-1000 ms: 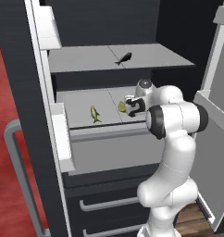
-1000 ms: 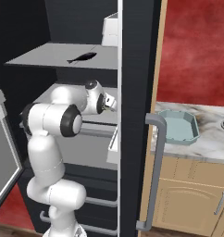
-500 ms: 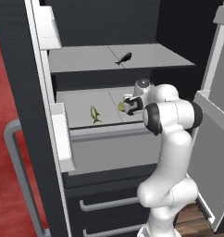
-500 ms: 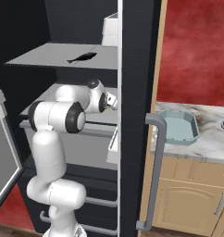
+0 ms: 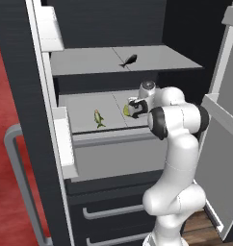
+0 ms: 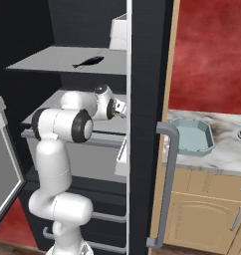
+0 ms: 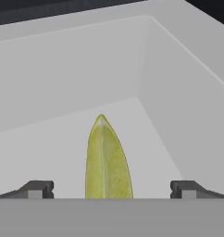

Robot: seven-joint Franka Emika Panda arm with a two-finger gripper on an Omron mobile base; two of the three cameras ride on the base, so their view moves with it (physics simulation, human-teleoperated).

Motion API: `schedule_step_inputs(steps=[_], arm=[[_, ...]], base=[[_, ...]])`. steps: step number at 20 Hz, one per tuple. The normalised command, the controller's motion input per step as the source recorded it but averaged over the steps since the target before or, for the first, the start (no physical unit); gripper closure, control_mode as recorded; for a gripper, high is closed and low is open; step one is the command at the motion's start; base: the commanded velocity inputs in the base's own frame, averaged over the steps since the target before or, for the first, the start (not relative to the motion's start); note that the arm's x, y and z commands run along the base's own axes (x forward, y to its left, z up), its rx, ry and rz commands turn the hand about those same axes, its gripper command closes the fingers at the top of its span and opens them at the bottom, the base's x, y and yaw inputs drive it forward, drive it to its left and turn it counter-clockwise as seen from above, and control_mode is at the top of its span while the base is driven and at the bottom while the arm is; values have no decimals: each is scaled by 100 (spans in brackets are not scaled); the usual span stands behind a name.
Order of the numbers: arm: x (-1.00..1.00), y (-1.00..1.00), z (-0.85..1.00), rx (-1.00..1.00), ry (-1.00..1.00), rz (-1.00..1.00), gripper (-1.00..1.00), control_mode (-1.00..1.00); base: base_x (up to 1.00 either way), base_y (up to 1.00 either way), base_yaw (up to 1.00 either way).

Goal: Place one lemon wedge and one fish in each tupperware on the nearby counter, to pack two identical lunches.

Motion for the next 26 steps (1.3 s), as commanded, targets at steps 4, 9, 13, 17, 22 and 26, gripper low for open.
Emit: schedule_step_inputs(steps=[4,9,13,17,22,26], arm=[[0,0,-37,0,0,0,100,-100],[0,0,-33,0,0,0,100,-100],[0,0,-28,0,0,0,100,-100],[0,0,-12,0,0,0,100,-100],[-2,0,0,0,0,0,100,-100],[-55,0,0,0,0,0,100,-100]], base=[[0,0,0],[0,0,0],[0,0,0],[0,0,0],[0,0,0],[0,0,0]])
